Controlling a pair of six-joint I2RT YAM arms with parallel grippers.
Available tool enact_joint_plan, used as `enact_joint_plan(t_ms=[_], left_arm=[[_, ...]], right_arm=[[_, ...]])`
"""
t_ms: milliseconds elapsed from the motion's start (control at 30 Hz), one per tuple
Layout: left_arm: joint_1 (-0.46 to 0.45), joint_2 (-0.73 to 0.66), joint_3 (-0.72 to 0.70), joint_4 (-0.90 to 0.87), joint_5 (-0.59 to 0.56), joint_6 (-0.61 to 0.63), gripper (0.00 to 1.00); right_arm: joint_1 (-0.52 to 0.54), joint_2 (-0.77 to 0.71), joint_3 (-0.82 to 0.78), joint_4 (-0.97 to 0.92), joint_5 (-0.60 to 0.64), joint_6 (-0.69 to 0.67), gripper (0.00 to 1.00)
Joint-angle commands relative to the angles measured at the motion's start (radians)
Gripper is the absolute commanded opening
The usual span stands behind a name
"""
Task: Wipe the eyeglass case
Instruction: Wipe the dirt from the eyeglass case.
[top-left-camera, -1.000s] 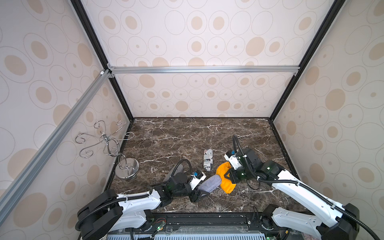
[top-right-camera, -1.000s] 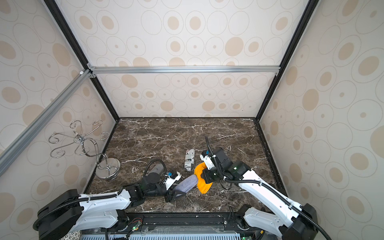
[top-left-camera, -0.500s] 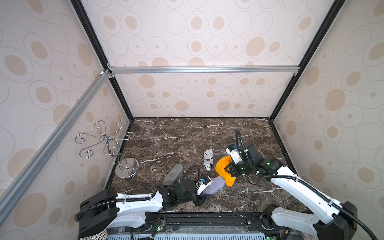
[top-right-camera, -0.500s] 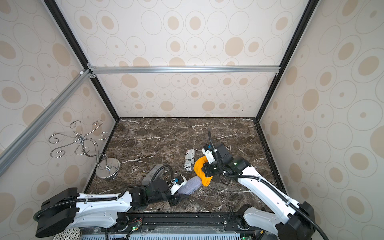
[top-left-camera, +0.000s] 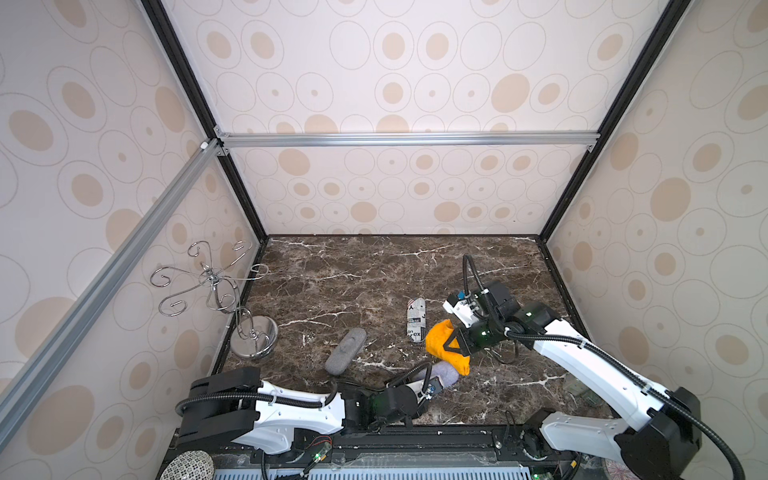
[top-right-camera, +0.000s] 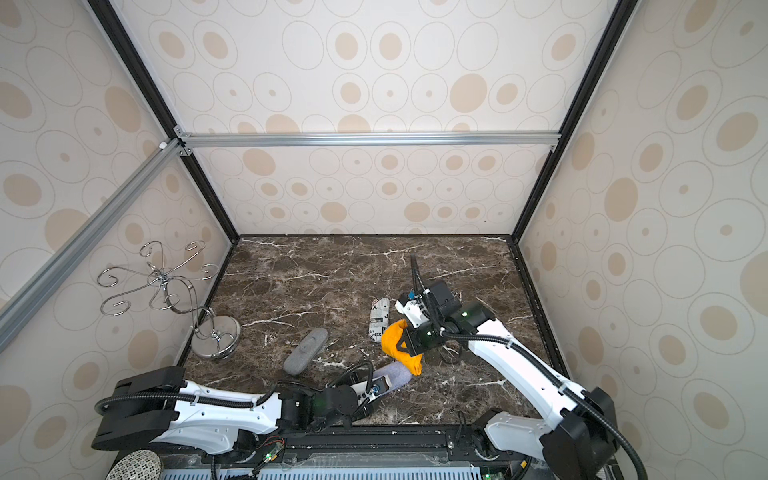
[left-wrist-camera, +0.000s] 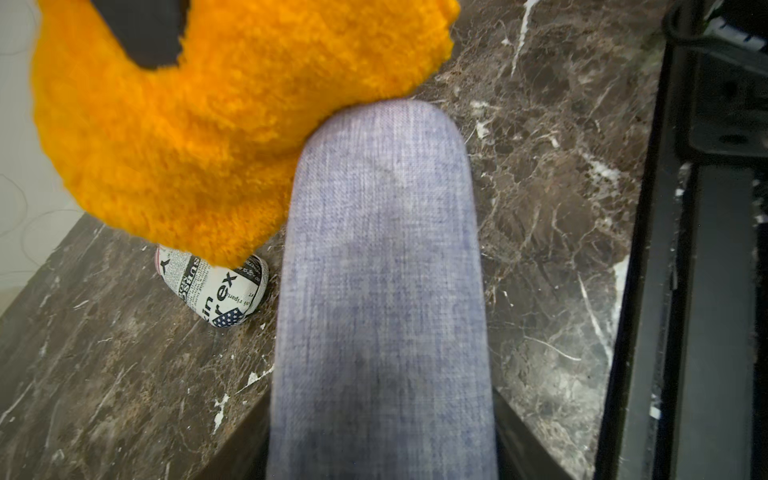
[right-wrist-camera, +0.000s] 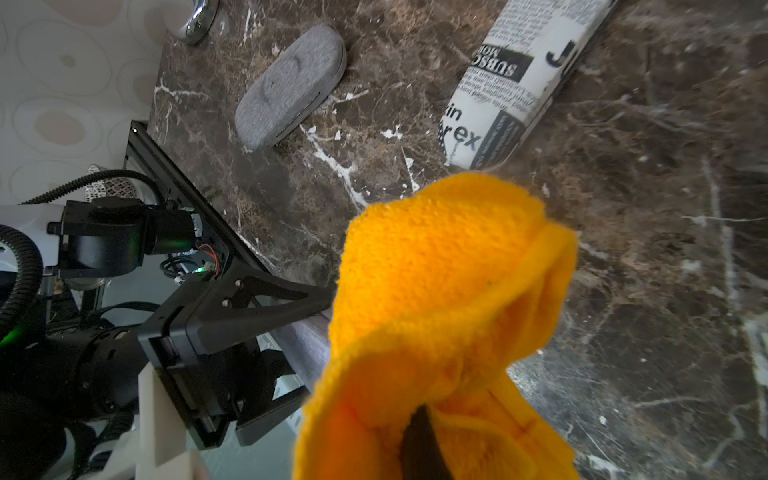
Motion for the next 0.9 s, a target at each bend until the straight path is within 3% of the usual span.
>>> enact_joint_plan(t_ms=[0, 433, 700, 867], left_arm=[[-0.021, 0.013, 0.068, 0.030, -0.080, 0.089, 0.48], [-0.033, 0.022, 0.146, 0.008, -0.089, 0.180, 0.48], [-0.033, -0.005, 0.136, -0.045, -0.096, 0.150, 0.47], [-0.032, -0.033, 0.107, -0.063, -0.091, 0.122, 0.47]], right_arm=[[0.008, 0.030, 0.021, 0.002, -0.128, -0.027, 0.00], [0.132, 0.220, 0.116, 0.034, -0.122, -0.034, 0.00], [0.132, 0.138, 0.057, -0.052, 0.153, -0.034, 0.00], [0.113, 0.028, 0.000, -0.105, 0.250, -0.019, 0.00]])
